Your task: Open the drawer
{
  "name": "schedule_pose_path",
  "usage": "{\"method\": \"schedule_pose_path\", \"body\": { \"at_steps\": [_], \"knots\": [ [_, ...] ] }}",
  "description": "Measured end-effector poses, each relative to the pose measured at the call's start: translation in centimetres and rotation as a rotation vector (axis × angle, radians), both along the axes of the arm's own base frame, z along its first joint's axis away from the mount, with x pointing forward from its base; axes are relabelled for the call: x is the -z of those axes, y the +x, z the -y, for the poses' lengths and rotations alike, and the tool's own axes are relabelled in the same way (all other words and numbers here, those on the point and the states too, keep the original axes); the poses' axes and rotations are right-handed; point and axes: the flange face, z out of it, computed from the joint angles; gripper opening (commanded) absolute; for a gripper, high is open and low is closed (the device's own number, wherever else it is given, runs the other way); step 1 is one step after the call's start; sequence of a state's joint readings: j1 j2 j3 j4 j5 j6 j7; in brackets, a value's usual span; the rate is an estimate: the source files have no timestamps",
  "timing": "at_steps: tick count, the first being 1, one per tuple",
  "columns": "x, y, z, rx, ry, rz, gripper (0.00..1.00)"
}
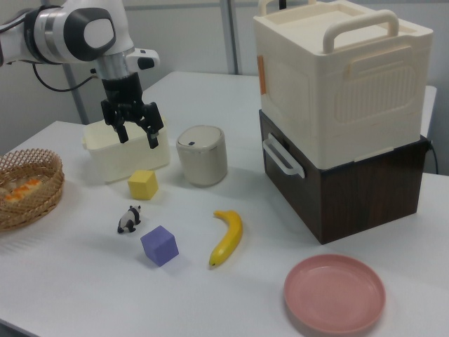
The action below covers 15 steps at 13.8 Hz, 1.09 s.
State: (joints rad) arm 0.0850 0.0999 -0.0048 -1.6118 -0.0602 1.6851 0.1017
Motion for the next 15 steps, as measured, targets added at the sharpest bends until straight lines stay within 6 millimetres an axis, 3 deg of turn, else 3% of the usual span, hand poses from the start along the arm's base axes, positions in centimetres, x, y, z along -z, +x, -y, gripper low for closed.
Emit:
{"method": "schedule_pose_path", "body": {
  "at_steps": [12, 15],
  "knots": [
    [0.08, -0.01, -0.05, -0.001, 0.000, -0.002, 0.96],
    [-0.16, 0.77, 0.10, -0.005, 0.005, 0.054, 0.93]
  ]
}}
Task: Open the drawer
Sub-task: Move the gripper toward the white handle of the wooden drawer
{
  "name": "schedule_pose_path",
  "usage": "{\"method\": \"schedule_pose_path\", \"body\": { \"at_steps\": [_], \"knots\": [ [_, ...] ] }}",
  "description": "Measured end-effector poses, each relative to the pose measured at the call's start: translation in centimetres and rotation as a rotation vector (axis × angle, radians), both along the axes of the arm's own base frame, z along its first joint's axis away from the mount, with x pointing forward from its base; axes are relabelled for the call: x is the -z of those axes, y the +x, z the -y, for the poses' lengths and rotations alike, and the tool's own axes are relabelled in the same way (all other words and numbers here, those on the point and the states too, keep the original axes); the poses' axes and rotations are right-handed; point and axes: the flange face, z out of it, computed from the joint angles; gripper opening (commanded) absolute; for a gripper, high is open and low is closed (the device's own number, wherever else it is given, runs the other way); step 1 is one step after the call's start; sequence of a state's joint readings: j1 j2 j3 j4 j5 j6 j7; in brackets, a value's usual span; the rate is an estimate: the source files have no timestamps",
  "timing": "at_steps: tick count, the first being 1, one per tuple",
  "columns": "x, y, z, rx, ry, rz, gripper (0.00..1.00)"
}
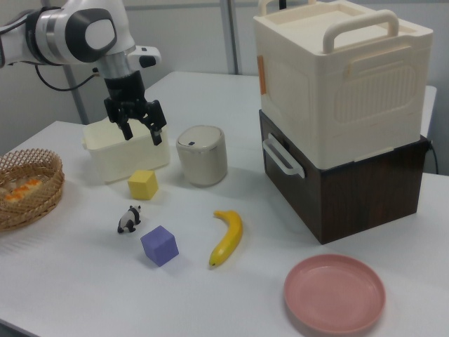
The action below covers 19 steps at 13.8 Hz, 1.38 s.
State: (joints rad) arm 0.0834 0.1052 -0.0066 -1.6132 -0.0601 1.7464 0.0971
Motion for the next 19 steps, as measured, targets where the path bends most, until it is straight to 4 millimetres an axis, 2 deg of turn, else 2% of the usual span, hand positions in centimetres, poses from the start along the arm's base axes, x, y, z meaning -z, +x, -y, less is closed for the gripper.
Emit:
{"method": "schedule_pose_path", "body": {
  "at_steps": [2, 3, 5, 9, 11, 13, 16, 19],
  "knots": [
    [0.4, 0.6, 1.1, -0.082, -0.006, 0.008, 0.93],
    [0.7, 1.0, 2.4, -0.138, -0.013, 0.010, 0.93],
    [1.2, 1.7, 6.4, -0.309, -0.036, 0.004, 0.93],
    [2.3, 3.4, 11.3, -0.520, -0.110, 0.046, 0.88],
    [3.8, 5.2, 12.5, -0.559, -0.191, 0.095, 0.88],
    [6.0, 7.2, 12.8, -0.587, -0.260, 0.147, 0.86],
    [9.4, 9.4, 14.5, -0.596, -0.327, 0.210, 0.78],
    [10.9, 10.7, 16.2, -0.624, -0.421, 0.264, 0.67]
  ]
}}
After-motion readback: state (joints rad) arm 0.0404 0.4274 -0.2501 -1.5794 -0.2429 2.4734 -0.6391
